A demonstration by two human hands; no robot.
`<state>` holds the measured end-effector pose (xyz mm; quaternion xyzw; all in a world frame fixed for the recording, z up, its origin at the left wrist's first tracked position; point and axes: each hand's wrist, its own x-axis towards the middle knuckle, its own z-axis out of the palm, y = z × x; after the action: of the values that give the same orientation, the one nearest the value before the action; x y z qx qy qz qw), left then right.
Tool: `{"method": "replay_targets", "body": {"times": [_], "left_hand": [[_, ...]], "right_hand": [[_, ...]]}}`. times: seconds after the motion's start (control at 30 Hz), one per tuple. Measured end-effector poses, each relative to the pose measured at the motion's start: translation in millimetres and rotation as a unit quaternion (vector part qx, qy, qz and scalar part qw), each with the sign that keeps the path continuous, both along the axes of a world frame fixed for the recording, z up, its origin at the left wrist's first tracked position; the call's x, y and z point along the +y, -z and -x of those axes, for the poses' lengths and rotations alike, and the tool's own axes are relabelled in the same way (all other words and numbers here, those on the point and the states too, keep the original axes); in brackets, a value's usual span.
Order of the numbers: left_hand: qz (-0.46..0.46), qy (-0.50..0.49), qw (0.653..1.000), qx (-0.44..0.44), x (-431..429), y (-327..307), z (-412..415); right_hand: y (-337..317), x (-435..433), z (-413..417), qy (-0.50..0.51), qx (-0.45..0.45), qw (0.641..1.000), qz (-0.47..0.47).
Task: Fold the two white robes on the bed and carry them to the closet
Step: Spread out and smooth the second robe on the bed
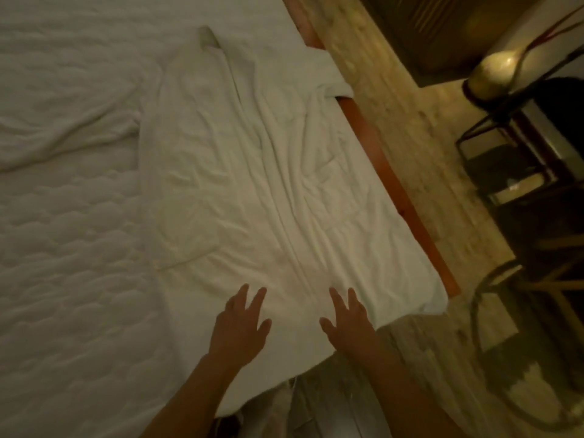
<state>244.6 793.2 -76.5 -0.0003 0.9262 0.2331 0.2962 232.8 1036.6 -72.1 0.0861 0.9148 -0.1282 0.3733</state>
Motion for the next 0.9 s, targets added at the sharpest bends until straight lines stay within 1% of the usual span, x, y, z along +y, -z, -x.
{"method": "replay_targets", "body": {"times": [0.07,0.13,0.2,0.27,0.33,0.37,0.4,0.47,0.53,0.67,0.77,0.9], "left_hand": [[0.011,-0.006,1.0,0.0,12.7,6.2,35.2],[0.03,-0.013,0.999,0.044,25.5,17.8,81.5],[0.049,-0.017,0.997,0.059,30.6,35.6,131.6],[0.094,-0.026,0.991,0.089,32.4,52.6,169.6],[0.119,-0.044,0.986,0.109,28.8,63.6,204.4],[0.131,-0.055,0.983,0.12,25.0,71.3,219.7],[0.139,-0.06,0.982,0.111,20.9,72.4,233.5],[0.14,-0.075,0.983,0.091,13.3,71.7,262.2],[0.137,-0.082,0.984,0.082,5.3,72.5,285.7],[0.183,-0.093,0.974,0.098,-18.0,98.8,329.9],[0.2,-0.098,0.968,0.113,-38.1,115.6,368.5],[0.194,-0.146,0.958,0.153,-61.8,125.5,441.9]], "right_hand": [[0.9,12.5,34.9,-0.025,0.004,1.0,-0.002],[9.6,19.6,85.6,-0.044,0.035,0.998,-0.004],[24.1,19.1,142.1,-0.076,0.089,0.993,-0.024],[37.2,17.0,187.3,-0.109,0.169,0.979,-0.037],[45.7,16.7,222.6,-0.135,0.221,0.966,-0.02],[49.8,15.5,238.2,-0.149,0.226,0.963,-0.007],[52.1,14.1,250.8,-0.166,0.233,0.958,-0.001],[61.3,7.6,282.0,-0.205,0.212,0.955,0.015],[69.6,-2.2,308.3,-0.252,0.231,0.94,0.013],[98.0,-37.4,369.2,-0.308,0.26,0.915,0.024],[116.6,-66.8,430.5,-0.304,0.281,0.909,0.043],[124.8,-95.1,512.6,-0.313,0.302,0.899,0.045]]}}
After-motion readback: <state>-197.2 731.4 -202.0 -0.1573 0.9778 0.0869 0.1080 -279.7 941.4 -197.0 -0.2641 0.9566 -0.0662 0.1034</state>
